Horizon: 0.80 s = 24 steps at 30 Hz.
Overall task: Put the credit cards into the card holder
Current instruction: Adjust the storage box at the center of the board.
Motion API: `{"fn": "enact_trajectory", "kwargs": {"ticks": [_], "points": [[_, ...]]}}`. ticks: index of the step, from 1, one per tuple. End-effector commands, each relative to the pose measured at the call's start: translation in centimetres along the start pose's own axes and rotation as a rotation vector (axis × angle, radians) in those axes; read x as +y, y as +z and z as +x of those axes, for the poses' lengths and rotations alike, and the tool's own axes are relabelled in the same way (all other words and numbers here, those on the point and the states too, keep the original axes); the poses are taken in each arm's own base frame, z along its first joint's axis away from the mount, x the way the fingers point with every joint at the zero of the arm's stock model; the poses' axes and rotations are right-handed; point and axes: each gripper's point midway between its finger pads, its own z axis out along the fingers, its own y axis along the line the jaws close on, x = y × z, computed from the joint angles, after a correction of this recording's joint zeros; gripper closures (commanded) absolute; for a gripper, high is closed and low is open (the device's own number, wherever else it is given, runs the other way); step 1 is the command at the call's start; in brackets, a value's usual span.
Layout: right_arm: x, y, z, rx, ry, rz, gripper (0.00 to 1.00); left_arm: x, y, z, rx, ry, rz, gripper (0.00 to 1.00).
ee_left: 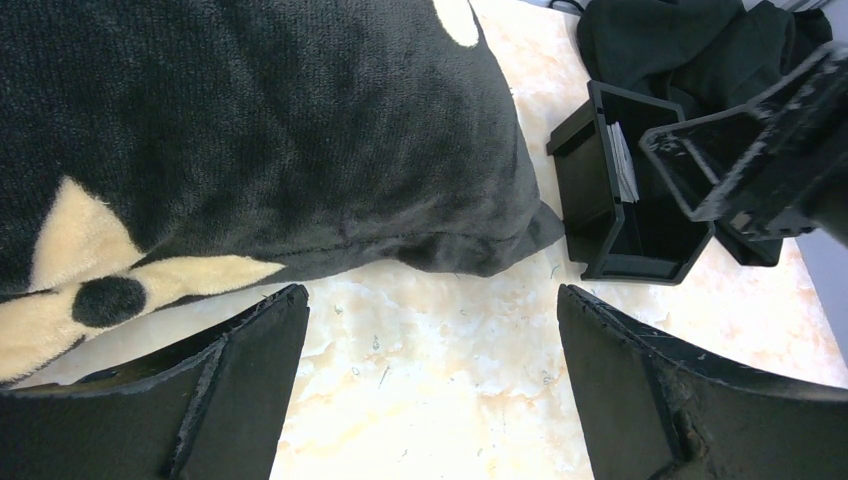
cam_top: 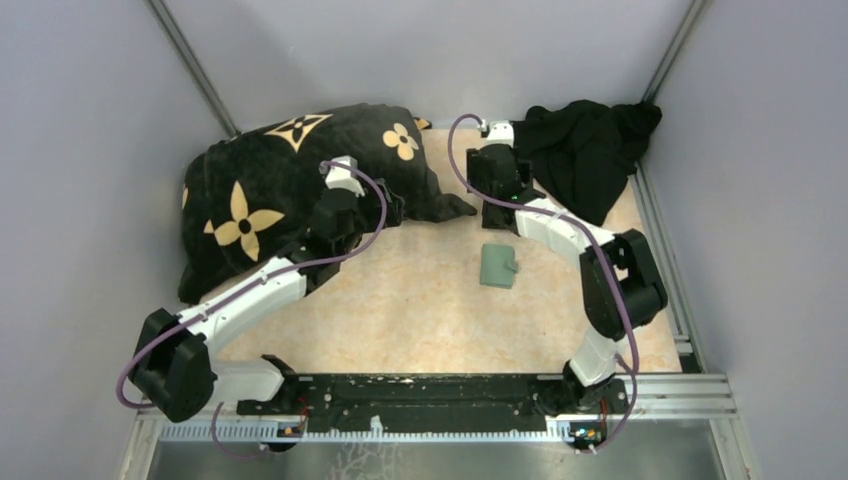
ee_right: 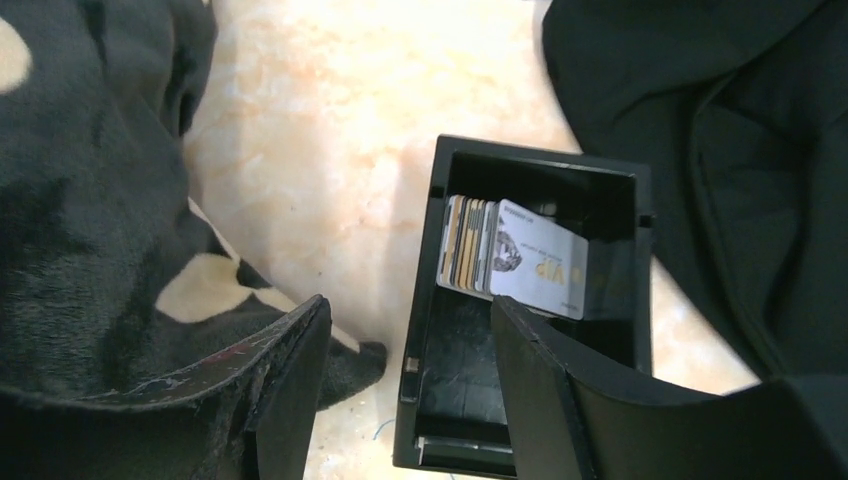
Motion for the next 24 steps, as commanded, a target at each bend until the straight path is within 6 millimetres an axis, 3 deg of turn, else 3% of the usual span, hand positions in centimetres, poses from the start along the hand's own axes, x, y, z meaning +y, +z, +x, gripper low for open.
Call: {"fn": "enact_trajectory", "kwargs": {"ticks": [1,11,16,24], "points": [[0.3,1.5,0.6,0.068,0.030,-0.038,0.40,-0.8,0.2,-0.8,-0.024,-0.033,0.015,0.01],[0.4,3.8,4.6,0.187,0.045,-0.075,0.43,-0.9,1.0,0.9,0.024,-0.050,0.023,0.01],[0.8,4.5,6.2,0.230,0.039,-0.095,0.56,-0.7,1.2,1.6,0.036,-0.061,0.018,0.01],[0.3,4.3,6.2,0.235,0.005,-0.081,0.80,-0.3,1.4,2.5,0.049,-0.064,0.007,0.01]]}}
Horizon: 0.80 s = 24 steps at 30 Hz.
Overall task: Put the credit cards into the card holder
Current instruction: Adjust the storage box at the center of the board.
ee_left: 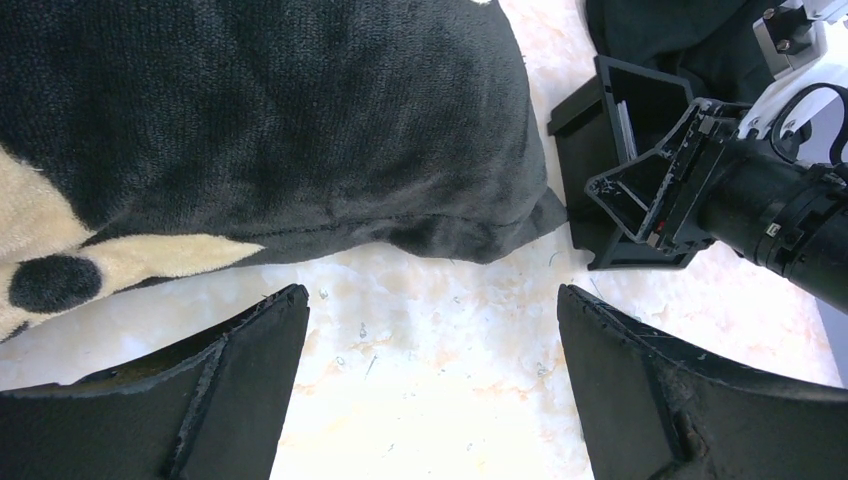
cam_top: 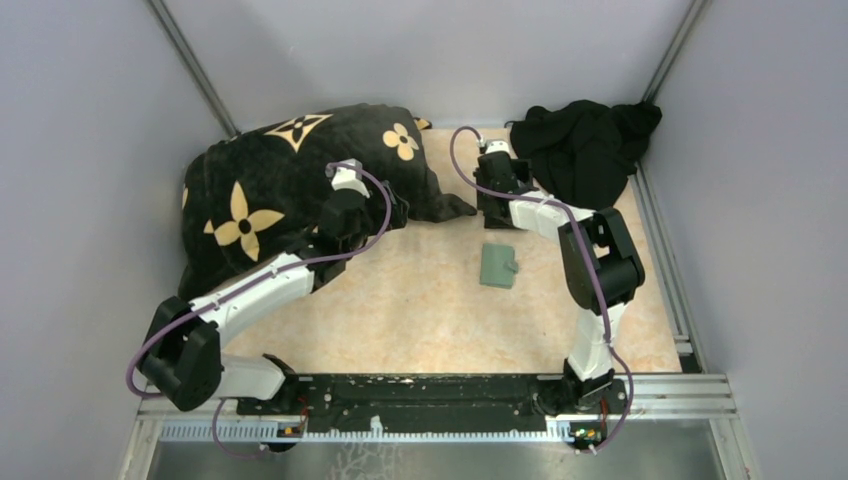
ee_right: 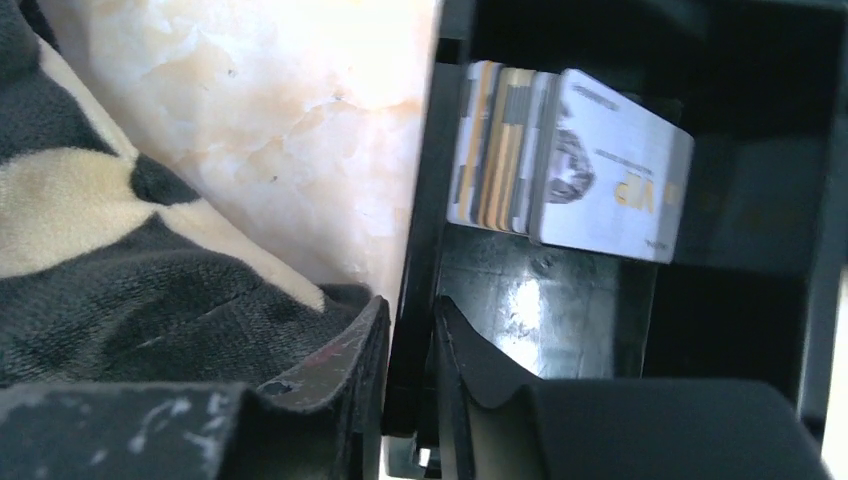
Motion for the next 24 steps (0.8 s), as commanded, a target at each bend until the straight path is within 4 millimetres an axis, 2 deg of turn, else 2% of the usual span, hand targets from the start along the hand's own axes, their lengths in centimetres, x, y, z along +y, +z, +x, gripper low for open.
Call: {"fn": "enact_trajectory", "kwargs": {"ticks": [1,4,12,20,23,24], "points": [[-0.1,-0.8,-3.3,-0.075,-0.004,0.000,0.86,-0.3,0.3,0.4,-0.002,-0.013,0.016,0.01],[-0.2,-1.1,-3.3,-0.075,-0.032,0.002,1.00,-0.2,0.4,0.8,0.006,-0.015,0.012,0.01],[0.6,-2.5,-3.1,-0.071,-0.101,-0.044,1.00,0.0,0.6,1.4,0.022,-0.027,0.012,0.01],[3.6,-3.8,-2.3,-0.054,-0.150,-0.099,1.00,-0.1,0.6,1.5,0.024,-0.033,0.012,0.01],[4.1,-3.8,-1.8,-0.043,-0.151,-0.106,1.00,0.0,0.4,1.5,0.026,-0.034,0.013,0.01],[4.1,-3.8,-1.6,-0.038,-0.148,-0.106,0.97,0.1,0.4,1.7,0.028,-0.035,0.011,0.01]]}}
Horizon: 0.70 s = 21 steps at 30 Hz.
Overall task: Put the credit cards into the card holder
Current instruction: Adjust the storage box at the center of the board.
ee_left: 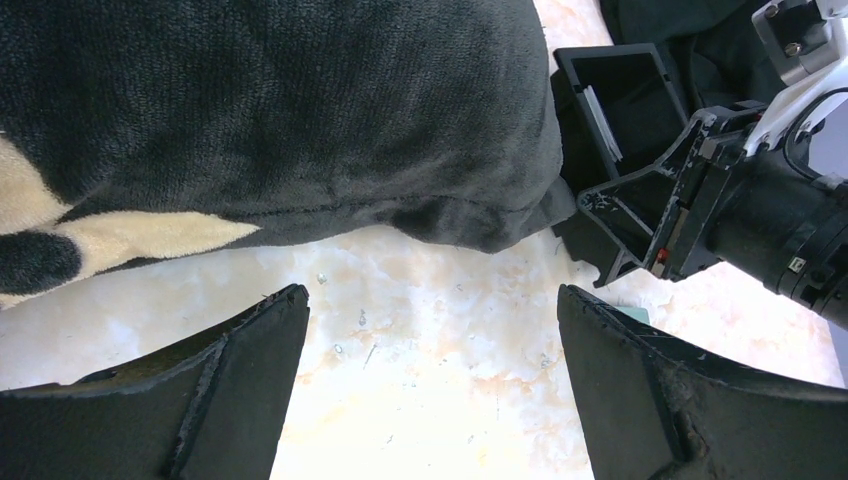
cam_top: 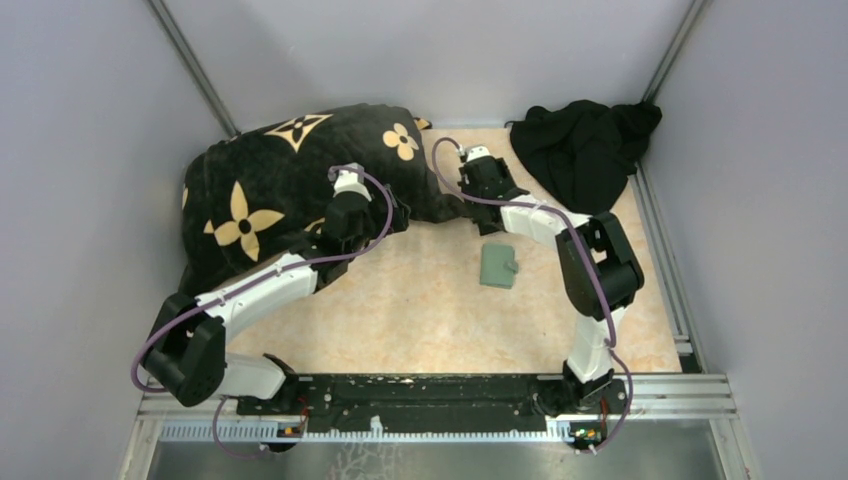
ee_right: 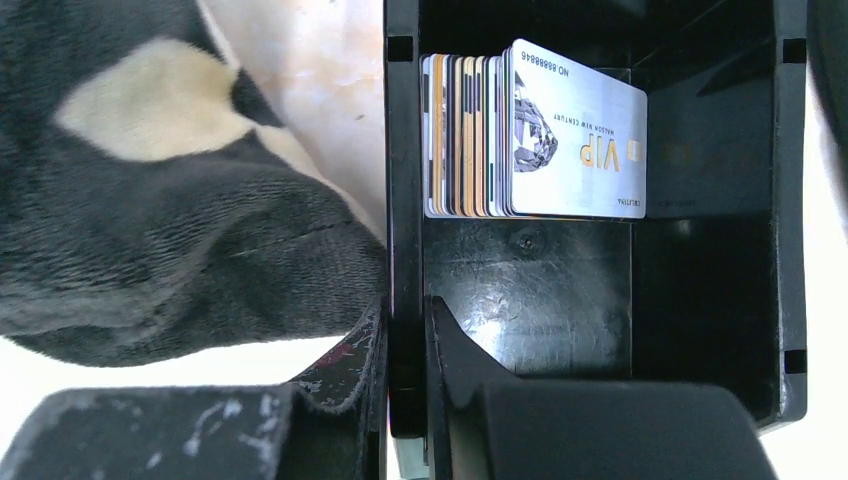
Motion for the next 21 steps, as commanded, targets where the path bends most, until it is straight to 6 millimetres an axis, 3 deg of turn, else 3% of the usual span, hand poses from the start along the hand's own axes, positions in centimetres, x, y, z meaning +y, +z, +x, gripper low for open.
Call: {"fn": "enact_trajectory", "kwargs": {"ticks": [1,9,15,17,20,21], "points": [[1.1,-2.1,-2.8,-0.076,-0.002,-0.034,0.93,-0.3,-0.1,0.3,0.000,-0.013,0.021,0.01],[0.7,-4.1,-4.3,-0.115,0.007,-0.030,0.59,-0.4,-0.2,1.0,0.025,-0.005,0.038,0.01],[0.7,-6.5,-5.8,-0.154,0.012,-0.041,0.56,-0.6,-0.3,1.6,0.044,-0.008,0.057,0.01],[0.2,-7.7,-7.2,-0.189,0.015,-0.028,0.54,-0.8,-0.2,1.7,0.049,-0.012,0.066,0.01],[-0.5,-7.7,-8.2,-0.200,0.010,0.005,0.53,-1.2,0.2,2.2,0.065,-0.016,0.083,0.01],[-0.6,-6.6,-7.8,-0.177,0.008,0.010,0.53,-1.3,0.4,2.3,0.069,-0.016,0.088,0.01]]}}
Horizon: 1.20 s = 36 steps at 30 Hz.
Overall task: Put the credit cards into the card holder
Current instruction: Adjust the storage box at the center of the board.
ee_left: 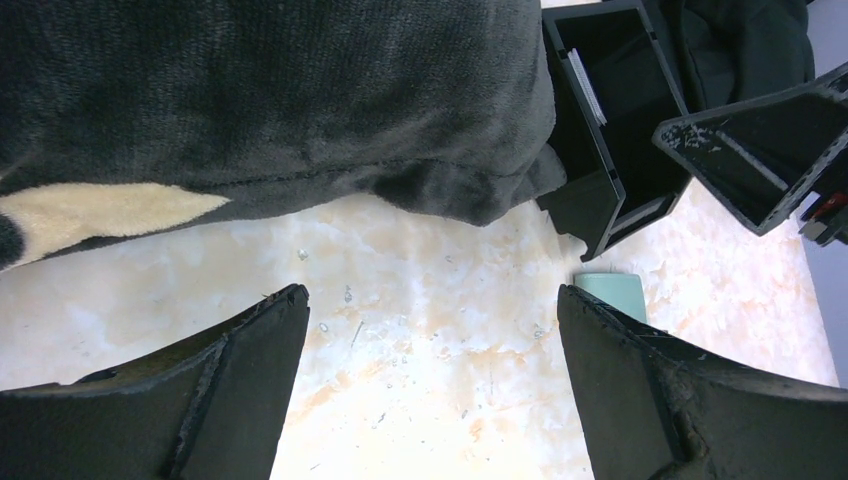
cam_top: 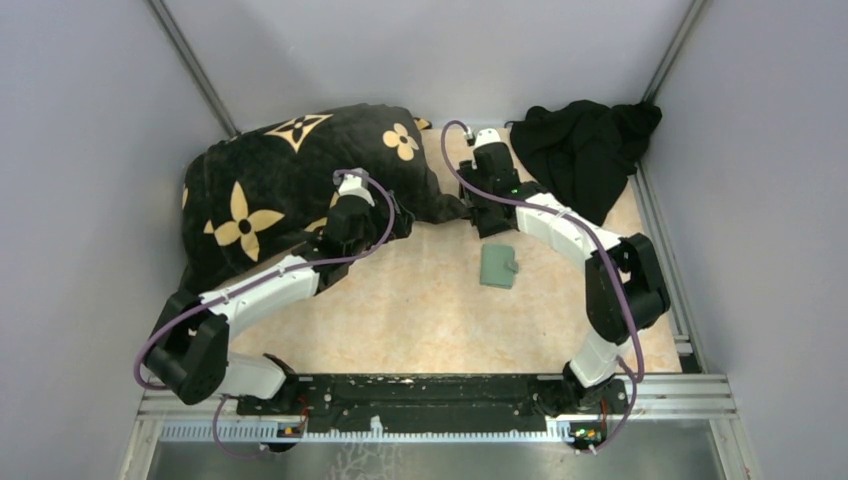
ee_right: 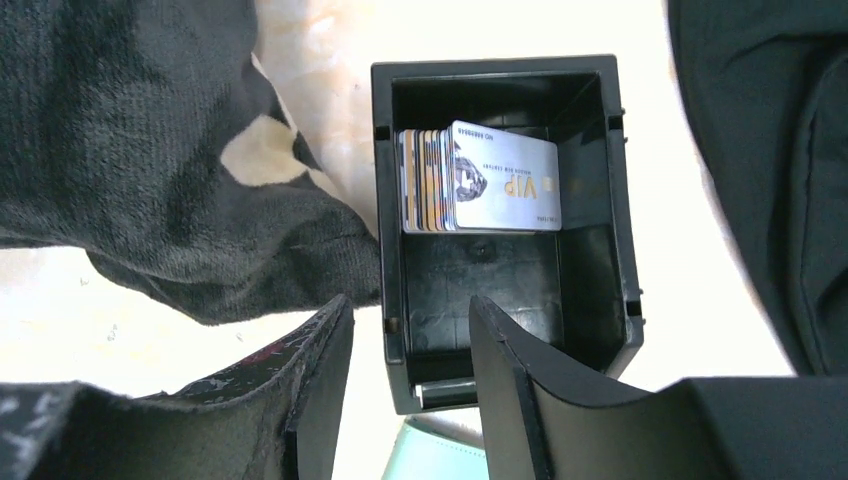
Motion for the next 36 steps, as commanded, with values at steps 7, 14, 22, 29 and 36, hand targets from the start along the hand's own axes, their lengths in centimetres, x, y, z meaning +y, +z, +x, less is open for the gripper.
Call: {"fn": "enact_trajectory", "kwargs": {"ticks": [7,14,22,29,36], "points": [[-2.8,2.8,-4.0,-0.041,0.041,0.045,0.53,-2.1,1.8,0.9,0.038,-0.005,0.082,0.01],[-3.6,5.5,-3.3,-0.007,0.074,0.016,0.53,-3.0,2.5,0.8,0.042,-0.001,0.110,0.01],[-2.8,6.9,-2.2,0.018,0.117,-0.069,0.53,-3.4,2.8,0.7,0.044,-0.007,0.122,0.02],[-3.1,7.9,-1.2,0.047,0.149,-0.094,0.52,-3.4,2.9,1.1,0.054,-0.015,0.124,0.02],[-3.5,8.8,-0.6,0.067,0.180,-0.115,0.51,-3.5,2.9,1.1,0.052,-0.017,0.129,0.03]]}}
